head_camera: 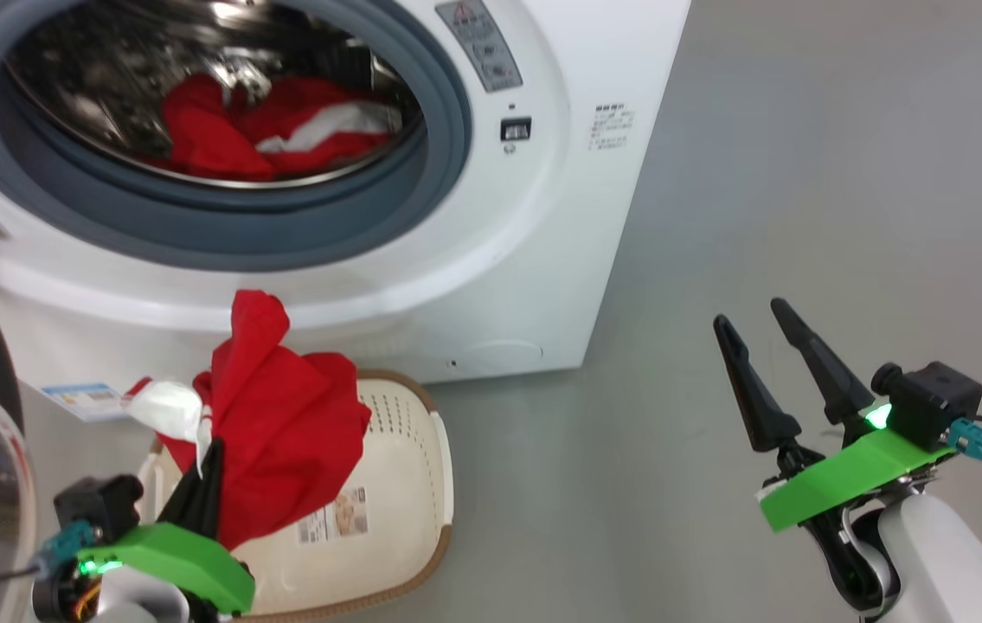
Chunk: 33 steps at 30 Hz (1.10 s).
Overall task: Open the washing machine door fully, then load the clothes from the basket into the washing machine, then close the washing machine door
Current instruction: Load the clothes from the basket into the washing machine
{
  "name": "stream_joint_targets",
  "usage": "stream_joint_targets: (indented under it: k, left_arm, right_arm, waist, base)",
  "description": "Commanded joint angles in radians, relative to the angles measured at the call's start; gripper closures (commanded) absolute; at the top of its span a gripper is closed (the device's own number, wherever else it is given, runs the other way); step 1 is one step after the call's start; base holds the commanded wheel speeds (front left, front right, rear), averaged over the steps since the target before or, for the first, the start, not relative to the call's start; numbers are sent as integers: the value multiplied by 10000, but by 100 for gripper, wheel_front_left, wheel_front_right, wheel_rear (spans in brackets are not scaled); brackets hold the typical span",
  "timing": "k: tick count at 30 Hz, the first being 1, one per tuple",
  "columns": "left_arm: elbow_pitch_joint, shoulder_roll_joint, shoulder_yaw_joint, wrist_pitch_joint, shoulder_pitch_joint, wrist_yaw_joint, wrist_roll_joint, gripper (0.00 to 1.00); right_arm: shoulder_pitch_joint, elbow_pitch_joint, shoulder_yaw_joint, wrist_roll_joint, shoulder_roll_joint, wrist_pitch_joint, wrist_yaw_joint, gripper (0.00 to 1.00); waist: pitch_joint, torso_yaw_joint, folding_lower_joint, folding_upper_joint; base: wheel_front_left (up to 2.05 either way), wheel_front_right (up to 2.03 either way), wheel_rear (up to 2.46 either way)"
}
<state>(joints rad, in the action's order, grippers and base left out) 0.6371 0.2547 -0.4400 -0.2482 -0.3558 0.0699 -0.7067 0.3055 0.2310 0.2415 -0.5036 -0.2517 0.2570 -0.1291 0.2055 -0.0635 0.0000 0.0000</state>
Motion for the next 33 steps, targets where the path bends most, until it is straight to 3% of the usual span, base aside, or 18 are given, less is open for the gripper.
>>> stream_joint_targets:
  k: [1,18,26,33]
  left_arm:
    - [-346,369,410,-134,53,-139,122,100]
    - [-4384,566,1088,-135,2351,-1090,998,100]
    - [-5399,531,1261,-135,2788,-1466,1211,100]
    - [-5765,461,1304,-135,2960,-1540,1280,100]
  right_arm:
    - [-172,-195,156,-57,-61,48,-16,0]
    - [-1014,-7,86,-144,-118,48,-16,0]
    - [-1229,-123,-73,-133,-200,48,-16,0]
    - [-1258,-160,-102,-125,-237,48,-16,0]
  waist:
    - [-419,68,0,0]
    - [-1813,378,0,0]
    - [-1909,533,0,0]
    - [-1936,538,0,0]
  base:
    - [0,0,0]
    - [0,0,0]
    - [0,0,0]
    - [0,0,0]
